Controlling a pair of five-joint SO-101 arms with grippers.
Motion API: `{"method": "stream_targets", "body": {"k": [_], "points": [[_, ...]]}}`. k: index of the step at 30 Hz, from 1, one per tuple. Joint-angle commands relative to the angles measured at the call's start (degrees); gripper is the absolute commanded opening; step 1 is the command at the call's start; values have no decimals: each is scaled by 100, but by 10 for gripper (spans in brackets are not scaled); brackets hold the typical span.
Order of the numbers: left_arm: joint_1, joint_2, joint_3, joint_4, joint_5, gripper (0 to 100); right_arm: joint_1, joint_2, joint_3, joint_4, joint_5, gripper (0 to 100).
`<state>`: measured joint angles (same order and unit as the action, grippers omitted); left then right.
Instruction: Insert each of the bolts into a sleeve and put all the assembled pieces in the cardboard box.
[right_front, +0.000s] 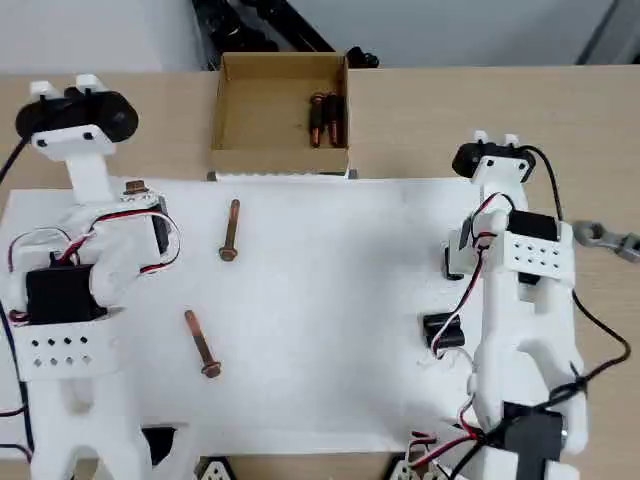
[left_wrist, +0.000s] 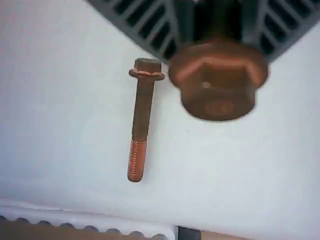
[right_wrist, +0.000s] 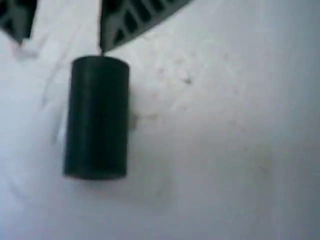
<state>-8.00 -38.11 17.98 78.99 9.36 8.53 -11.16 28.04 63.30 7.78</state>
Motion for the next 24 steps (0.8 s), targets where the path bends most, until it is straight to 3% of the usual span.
{"method": "stream_targets", "body": {"k": [1, 7, 24], "points": [[-9, -220, -31, 26, -35, 6, -136, 40, -53, -119, -53, 106], [18, -211, -31, 26, -53, 6, -462, 40, -44, -101, -44, 194], [-9, -202, -22, 26, -53, 6, -479, 101, 624, -593, -193, 193]]}}
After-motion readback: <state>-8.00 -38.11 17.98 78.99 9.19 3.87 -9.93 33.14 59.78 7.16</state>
